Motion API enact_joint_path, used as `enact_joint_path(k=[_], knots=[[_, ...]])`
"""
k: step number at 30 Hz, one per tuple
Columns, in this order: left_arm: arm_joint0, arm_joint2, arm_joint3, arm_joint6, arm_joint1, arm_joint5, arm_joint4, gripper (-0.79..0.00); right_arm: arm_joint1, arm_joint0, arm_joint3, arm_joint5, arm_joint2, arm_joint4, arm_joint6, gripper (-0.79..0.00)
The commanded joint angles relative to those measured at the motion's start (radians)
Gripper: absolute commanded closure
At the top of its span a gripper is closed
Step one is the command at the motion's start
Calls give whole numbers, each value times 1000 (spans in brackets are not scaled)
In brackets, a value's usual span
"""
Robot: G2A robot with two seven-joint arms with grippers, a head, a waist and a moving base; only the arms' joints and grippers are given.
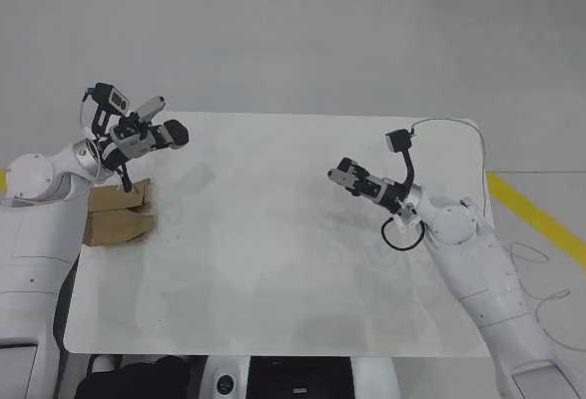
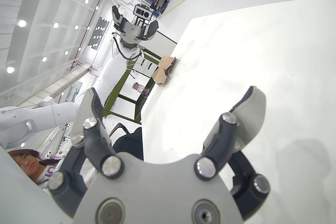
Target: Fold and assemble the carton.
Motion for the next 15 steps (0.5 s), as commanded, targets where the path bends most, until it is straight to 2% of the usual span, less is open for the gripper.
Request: enact_joint_path(k=[1,5,15], knots=[[5,-31,10,-11,8,11,1,-785,0,0,0,0,0,0,0,-785],[14,-98,47,-40,25,22,-21,-785,0,0,0,0,0,0,0,-785],[-20,-215,222,-3,62,-16,47,-785,0,0,0,0,0,0,0,-785]])
